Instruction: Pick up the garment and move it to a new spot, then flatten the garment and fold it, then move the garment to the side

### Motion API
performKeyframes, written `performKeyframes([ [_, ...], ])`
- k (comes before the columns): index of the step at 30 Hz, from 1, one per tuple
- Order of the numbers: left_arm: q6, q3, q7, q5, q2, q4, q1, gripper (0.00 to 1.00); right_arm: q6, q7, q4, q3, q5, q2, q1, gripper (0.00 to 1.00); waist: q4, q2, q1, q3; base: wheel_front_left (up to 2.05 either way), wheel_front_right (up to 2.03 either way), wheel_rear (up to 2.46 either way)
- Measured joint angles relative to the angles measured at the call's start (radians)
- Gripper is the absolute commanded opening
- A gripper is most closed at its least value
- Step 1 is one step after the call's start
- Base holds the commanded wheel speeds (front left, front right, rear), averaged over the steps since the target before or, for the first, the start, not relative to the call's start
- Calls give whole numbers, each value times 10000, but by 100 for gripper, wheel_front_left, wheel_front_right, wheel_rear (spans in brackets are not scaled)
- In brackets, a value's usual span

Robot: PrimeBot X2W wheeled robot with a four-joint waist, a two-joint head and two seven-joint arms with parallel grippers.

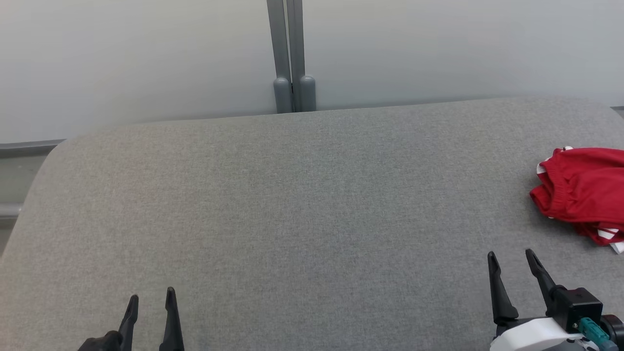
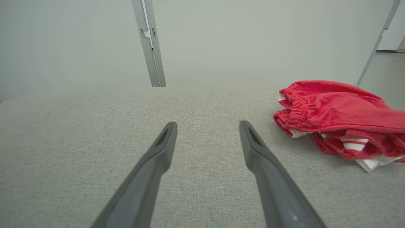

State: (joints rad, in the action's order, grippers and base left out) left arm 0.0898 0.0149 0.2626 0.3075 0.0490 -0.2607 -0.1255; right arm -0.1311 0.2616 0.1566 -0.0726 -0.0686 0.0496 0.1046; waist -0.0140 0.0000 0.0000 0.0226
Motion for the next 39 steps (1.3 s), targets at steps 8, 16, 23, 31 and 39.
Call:
performKeyframes([
  [8, 238, -286, -4, -31, -8, -270, 177, 0, 0, -2, 17, 38, 2, -12, -86, 0, -76, 0, 0, -51, 0, 0, 0],
  [16, 240, -293, -211, 297, -73, -803, -54, 0, 0, -192, 602, 35, -401, -128, 91, 0, -72, 0, 0, -56, 0, 0, 0],
  [23, 242, -174, -541, 1521, -73, -738, 61, 0, 0, -516, 629, -8, -1843, -125, -10, 0, -60, 0, 0, -68, 0, 0, 0],
  [31, 245, -71, -905, 2800, -73, -652, 267, 0, 0, -876, 644, -38, -3361, -123, -214, 0, -46, 0, 0, -81, 0, 0, 0],
  [39, 257, 56, -1220, 3988, -71, -560, 513, 0, 0, -1214, 663, -79, -4761, -117, -418, 0, -32, 0, 0, -94, 0, 0, 0],
])
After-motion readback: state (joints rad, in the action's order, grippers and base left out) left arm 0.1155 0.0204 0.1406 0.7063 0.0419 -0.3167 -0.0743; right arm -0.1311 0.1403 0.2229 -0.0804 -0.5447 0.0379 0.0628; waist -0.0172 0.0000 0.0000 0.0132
